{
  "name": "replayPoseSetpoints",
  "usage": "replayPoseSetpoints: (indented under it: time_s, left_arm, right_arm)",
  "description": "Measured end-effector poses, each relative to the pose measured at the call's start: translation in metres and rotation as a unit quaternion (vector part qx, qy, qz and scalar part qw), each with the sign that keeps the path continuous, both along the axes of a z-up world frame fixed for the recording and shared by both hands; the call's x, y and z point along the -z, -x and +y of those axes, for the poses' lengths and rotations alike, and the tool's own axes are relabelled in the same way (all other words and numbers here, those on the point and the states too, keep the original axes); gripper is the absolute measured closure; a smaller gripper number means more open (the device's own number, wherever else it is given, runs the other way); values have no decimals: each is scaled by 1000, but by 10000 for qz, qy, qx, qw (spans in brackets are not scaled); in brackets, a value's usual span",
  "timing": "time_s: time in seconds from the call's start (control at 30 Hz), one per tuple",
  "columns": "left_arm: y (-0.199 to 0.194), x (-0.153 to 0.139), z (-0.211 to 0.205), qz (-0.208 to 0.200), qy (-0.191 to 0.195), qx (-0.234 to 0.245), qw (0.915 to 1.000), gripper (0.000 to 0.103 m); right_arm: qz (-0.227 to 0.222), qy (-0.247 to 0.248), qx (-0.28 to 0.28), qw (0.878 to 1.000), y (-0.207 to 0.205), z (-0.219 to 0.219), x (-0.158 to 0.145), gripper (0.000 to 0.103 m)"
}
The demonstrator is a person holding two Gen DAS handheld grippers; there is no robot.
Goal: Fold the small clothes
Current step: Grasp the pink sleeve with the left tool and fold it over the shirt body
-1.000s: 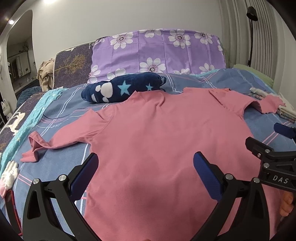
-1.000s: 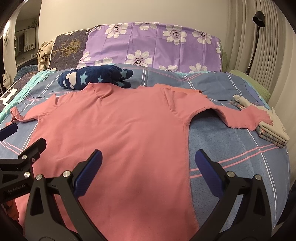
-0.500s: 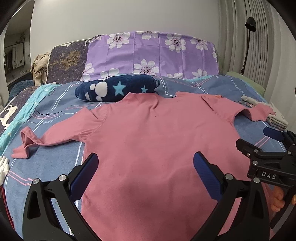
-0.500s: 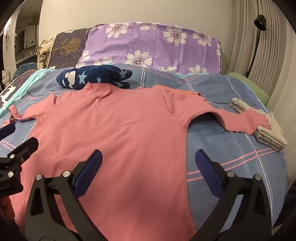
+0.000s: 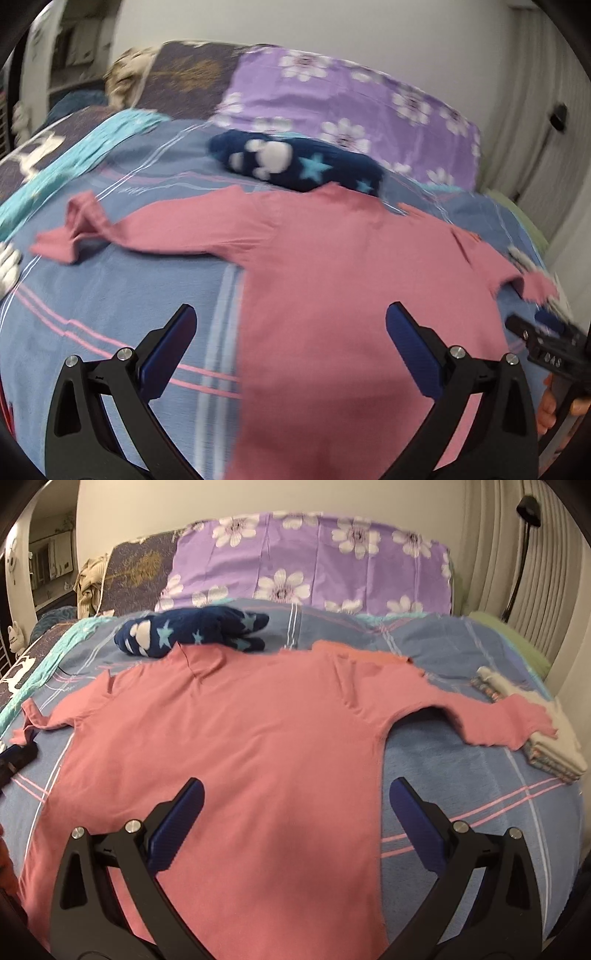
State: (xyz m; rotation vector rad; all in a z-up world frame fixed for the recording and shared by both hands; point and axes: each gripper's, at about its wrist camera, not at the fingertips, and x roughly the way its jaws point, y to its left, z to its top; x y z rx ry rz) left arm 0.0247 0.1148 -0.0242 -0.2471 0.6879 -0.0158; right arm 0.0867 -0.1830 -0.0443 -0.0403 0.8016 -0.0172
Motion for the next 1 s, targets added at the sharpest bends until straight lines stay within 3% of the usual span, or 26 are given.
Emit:
replayPoseSetpoints:
  time_s: [0.13, 0.23, 0.3, 0.43, 0.5, 0.63, 0.7, 0.73, 0.77, 0.83, 0.93, 1.0]
  left_arm:
    - [-5, 13, 63, 190, 356, -708, 9967, 12]
    - [-16, 20, 121, 325, 857, -1265, 9877, 24]
    - [-27, 19, 149, 341, 1026, -1530, 9823, 25]
    - [-61, 13, 194, 451, 942, -2111, 9719, 24]
    - [-84, 14, 219, 635, 1073, -2361, 9637, 24]
    - [-116, 33, 264, 1008, 1635, -2900, 9376, 25]
    - [-119, 43, 272, 1090, 2049, -2917, 9279, 52]
    - [-122, 49, 276, 1167, 2379, -2830, 9218, 75]
    - [-122, 51, 277, 1202, 2527, -2791, 9186, 90]
    - [-122, 44, 269, 1127, 2485, -2730, 9225, 93]
    - [-123, 5, 244, 633, 2027, -2383, 9477, 93]
    - [-124, -30, 214, 200, 1856, -1907, 9637, 93]
  right_arm:
    - [314, -293, -109, 9990, -6, -1, 20, 2]
    - [452, -350, -52, 9984, -8, -1, 32, 2]
    - [521, -308, 20, 9982, -10, -2, 37, 2]
    - [637, -361, 98, 9973, -12, -3, 44, 2]
    - [626, -342, 92, 9974, -10, -1, 45, 2]
    - [608, -301, 90, 9977, -9, -2, 46, 2]
    - [632, -348, 103, 9973, -10, -3, 47, 2]
    - [650, -373, 114, 9971, -10, -4, 49, 2]
    - [676, -407, 130, 9968, -10, -5, 51, 2]
    - [709, -477, 150, 9962, -11, -8, 53, 2]
    - [725, -635, 196, 9952, -11, -13, 54, 2]
    - [720, -696, 209, 9948, -11, -15, 55, 2]
